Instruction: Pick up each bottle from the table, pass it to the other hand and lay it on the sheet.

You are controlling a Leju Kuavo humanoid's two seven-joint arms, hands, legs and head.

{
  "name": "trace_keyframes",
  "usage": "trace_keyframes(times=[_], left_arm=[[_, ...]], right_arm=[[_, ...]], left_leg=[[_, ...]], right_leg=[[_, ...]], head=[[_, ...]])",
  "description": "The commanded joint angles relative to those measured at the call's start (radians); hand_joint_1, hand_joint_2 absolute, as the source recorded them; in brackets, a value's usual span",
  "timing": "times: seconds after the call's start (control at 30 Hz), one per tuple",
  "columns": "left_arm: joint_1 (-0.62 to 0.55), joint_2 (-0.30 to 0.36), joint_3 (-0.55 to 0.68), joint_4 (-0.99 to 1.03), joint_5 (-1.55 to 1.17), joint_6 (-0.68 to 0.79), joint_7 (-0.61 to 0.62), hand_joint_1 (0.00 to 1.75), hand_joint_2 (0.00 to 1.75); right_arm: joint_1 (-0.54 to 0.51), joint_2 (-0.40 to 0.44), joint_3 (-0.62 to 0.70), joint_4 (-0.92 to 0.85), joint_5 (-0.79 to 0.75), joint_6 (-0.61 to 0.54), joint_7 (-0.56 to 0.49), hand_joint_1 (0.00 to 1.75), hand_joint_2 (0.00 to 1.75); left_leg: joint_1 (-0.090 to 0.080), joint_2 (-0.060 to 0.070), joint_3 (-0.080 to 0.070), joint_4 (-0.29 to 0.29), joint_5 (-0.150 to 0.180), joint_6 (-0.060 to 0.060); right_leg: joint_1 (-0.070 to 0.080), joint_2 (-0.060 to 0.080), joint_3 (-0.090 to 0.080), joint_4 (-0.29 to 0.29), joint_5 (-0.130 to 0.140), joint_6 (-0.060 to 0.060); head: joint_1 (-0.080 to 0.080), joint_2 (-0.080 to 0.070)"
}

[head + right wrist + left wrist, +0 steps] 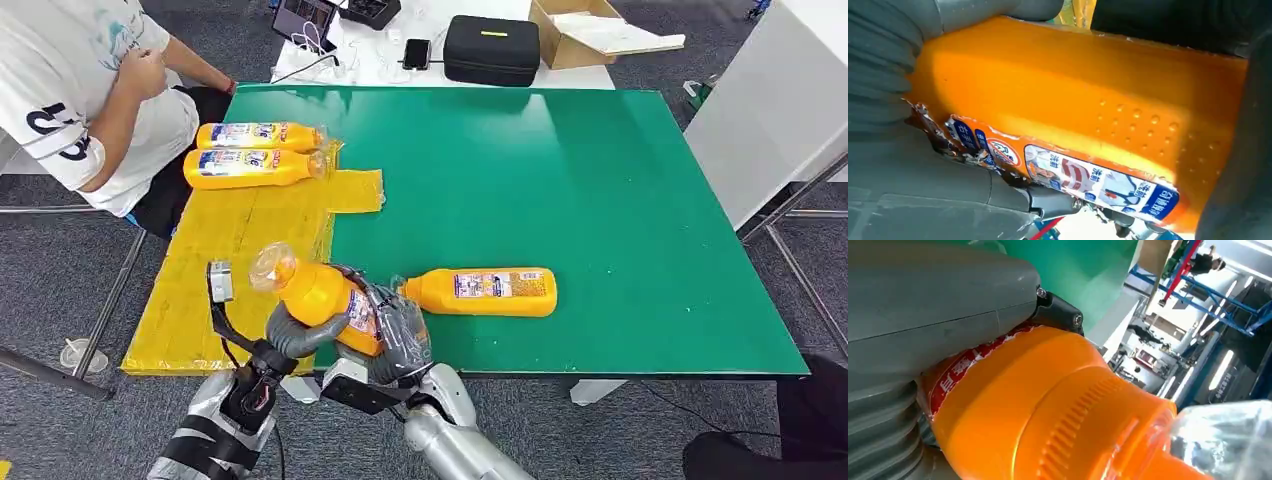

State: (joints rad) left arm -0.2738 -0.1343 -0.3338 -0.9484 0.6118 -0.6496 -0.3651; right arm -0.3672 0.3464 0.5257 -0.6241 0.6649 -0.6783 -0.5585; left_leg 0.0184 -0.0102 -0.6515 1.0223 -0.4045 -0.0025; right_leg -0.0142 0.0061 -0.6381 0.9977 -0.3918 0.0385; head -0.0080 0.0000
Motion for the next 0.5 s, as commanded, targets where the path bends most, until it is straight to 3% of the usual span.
trace_keyframes(times=[0.03,0.07,0.1,0.23,0.5], left_arm=[[-0.029,-0.035,0.015,-0.051,-0.044,0.061,-0.012,1.75,1.75],[-0.029,-0.036,0.027,-0.053,-0.044,0.076,-0.010,1.75,1.75],[-0.030,-0.035,0.045,-0.059,-0.047,0.094,-0.017,1.75,1.75],[-0.061,-0.028,0.154,-0.087,-0.178,0.279,-0.079,1.75,1.75],[-0.118,-0.041,0.367,-0.090,-0.251,0.429,-0.092,1.75,1.75]], right_arm=[[-0.036,0.003,0.009,0.085,-0.006,0.019,0.050,0.00,1.75],[-0.037,0.003,0.003,0.081,-0.006,0.015,0.059,0.00,1.75],[-0.041,0.002,0.000,0.077,-0.005,0.026,0.069,0.00,0.00],[-0.026,-0.034,-0.019,-0.055,0.008,0.024,0.096,0.00,0.00],[0.064,-0.080,-0.081,-0.346,-0.031,0.070,0.130,0.00,0.00]], left_leg=[[0.001,-0.001,0.003,0.001,-0.002,0.001],[0.000,-0.001,0.001,0.000,-0.001,0.001],[0.000,-0.001,0.004,0.000,-0.001,0.001],[0.001,0.000,0.003,0.001,-0.001,0.001],[0.001,0.000,0.003,0.002,-0.002,0.001]], right_leg=[[0.001,-0.002,0.004,0.000,-0.002,-0.001],[0.001,-0.002,0.002,0.000,-0.001,-0.001],[0.001,-0.002,0.004,0.000,-0.002,-0.001],[0.001,-0.002,0.003,0.000,-0.001,-0.002],[0.002,-0.002,0.004,0.000,-0.002,-0.002]], head=[[0.000,0.000],[0.000,0.000],[0.000,0.000],[0.000,0.000],[0.000,0.000]])
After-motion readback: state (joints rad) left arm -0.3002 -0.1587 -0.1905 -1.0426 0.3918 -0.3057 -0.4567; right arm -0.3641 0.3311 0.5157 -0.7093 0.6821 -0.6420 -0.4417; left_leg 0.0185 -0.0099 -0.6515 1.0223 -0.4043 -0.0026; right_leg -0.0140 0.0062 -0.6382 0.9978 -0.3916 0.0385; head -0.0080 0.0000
